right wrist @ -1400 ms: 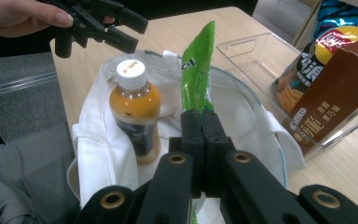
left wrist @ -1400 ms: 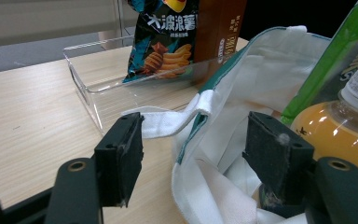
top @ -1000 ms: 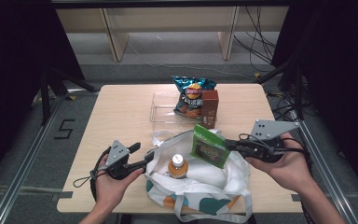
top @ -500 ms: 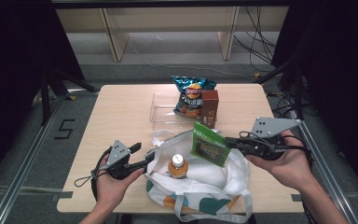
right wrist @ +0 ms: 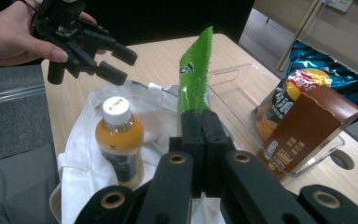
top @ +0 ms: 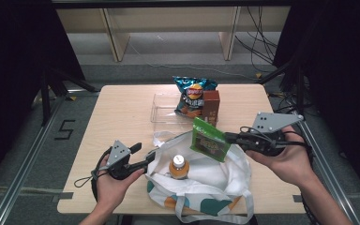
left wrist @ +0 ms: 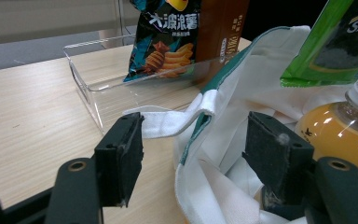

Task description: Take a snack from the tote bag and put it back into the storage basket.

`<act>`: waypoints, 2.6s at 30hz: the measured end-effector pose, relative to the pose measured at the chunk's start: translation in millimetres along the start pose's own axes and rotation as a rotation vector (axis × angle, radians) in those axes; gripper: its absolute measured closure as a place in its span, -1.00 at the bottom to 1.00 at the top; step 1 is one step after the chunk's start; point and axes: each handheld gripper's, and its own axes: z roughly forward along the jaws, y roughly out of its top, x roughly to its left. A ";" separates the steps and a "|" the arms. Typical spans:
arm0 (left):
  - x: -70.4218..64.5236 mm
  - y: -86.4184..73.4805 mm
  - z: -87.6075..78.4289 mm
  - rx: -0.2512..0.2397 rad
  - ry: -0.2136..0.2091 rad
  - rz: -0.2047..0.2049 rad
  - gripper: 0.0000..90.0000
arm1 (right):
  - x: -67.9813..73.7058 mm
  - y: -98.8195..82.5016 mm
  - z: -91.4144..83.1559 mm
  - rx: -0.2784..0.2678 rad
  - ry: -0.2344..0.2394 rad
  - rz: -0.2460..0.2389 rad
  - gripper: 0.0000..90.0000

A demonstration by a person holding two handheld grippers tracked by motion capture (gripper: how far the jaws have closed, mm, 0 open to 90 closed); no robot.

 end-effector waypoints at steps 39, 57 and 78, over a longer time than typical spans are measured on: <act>3.3 2.1 -1.2 0.003 0.006 0.046 -0.19 | -15.2 27.9 -10.1 -0.083 -0.068 -0.018 1.00; 2.0 1.4 -0.7 0.001 0.006 0.023 -0.19 | -20.5 34.5 -7.0 -0.104 -0.073 -0.016 1.00; 3.5 2.0 -1.2 0.002 0.005 0.047 -0.19 | -28.2 43.8 3.6 -0.137 -0.083 -0.011 1.00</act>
